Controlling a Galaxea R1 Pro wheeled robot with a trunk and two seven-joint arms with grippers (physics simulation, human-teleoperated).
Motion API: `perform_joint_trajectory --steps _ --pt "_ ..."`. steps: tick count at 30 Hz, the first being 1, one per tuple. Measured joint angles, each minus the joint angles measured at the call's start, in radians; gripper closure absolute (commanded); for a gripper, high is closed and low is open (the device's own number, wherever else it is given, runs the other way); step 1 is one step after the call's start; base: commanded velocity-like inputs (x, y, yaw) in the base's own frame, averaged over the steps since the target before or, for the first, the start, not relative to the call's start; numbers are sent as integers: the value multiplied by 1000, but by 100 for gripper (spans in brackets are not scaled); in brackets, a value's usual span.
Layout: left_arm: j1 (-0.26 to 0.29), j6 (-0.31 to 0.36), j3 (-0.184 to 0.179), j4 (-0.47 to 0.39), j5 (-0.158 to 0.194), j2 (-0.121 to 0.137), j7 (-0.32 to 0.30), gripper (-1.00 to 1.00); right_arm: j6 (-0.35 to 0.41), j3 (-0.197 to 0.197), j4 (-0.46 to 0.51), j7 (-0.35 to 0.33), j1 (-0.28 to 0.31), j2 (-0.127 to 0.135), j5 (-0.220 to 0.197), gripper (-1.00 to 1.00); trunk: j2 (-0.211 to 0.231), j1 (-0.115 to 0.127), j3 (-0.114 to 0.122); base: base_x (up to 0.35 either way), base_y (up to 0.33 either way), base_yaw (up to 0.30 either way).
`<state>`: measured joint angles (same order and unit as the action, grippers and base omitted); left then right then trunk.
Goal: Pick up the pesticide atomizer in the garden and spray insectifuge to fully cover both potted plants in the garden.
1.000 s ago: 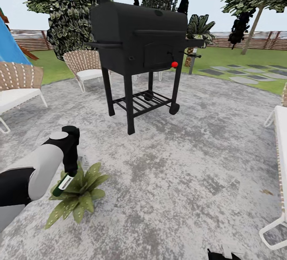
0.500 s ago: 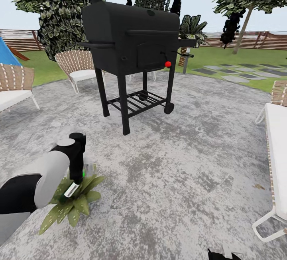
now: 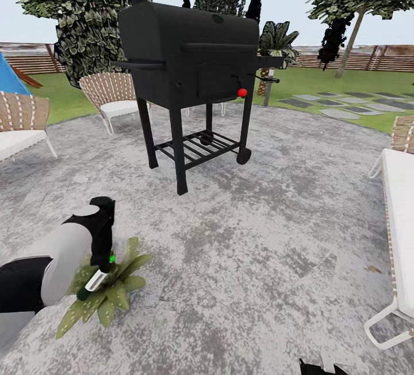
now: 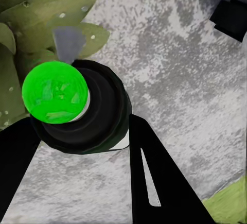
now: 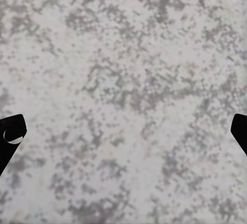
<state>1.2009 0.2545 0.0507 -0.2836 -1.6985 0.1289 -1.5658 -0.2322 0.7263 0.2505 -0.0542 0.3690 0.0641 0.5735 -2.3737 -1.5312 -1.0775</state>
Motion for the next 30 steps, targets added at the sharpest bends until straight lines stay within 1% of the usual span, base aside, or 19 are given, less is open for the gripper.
perform_joint_trajectory --steps 1,2,4,6,12,15,17,24,28,30 --pt "0 -8 1 0 10 13 0 100 0 0 0 0 0 0 0 -100 0 0 0 0 0 0" --pt "0 -24 0 0 28 30 0 100 0 0 0 0 0 0 0 -100 0 0 0 0 0 0" --pt "0 -49 1 0 60 52 0 100 0 0 -1 0 0 0 0 -100 0 0 0 0 0 0" --pt "0 -59 0 1 76 59 0 100 0 0 -1 0 0 -1 0 -100 0 0 0 0 0 0" --pt "0 -51 -1 5 82 46 0 100 0 0 0 0 0 0 0 -100 0 0 0 0 0 0" --pt "0 -49 -1 4 78 36 0 100 0 0 0 0 0 -1 -1 -100 0 0 0 0 0 18" --pt "0 -47 -4 10 73 28 0 100 0 0 0 1 0 -1 -2 -100 0 0 0 0 0 178" --pt "0 -35 -2 2 72 26 0 100 0 0 0 1 0 -3 -2 -100 0 0 0 0 0 243" --pt "0 4 -2 1 76 24 0 100 0 0 0 1 0 -2 -2 -100 0 0 0 14 0 66" --pt "0 15 -3 1 76 23 0 100 0 0 0 1 0 -1 -2 -100 0 0 0 188 0 13"
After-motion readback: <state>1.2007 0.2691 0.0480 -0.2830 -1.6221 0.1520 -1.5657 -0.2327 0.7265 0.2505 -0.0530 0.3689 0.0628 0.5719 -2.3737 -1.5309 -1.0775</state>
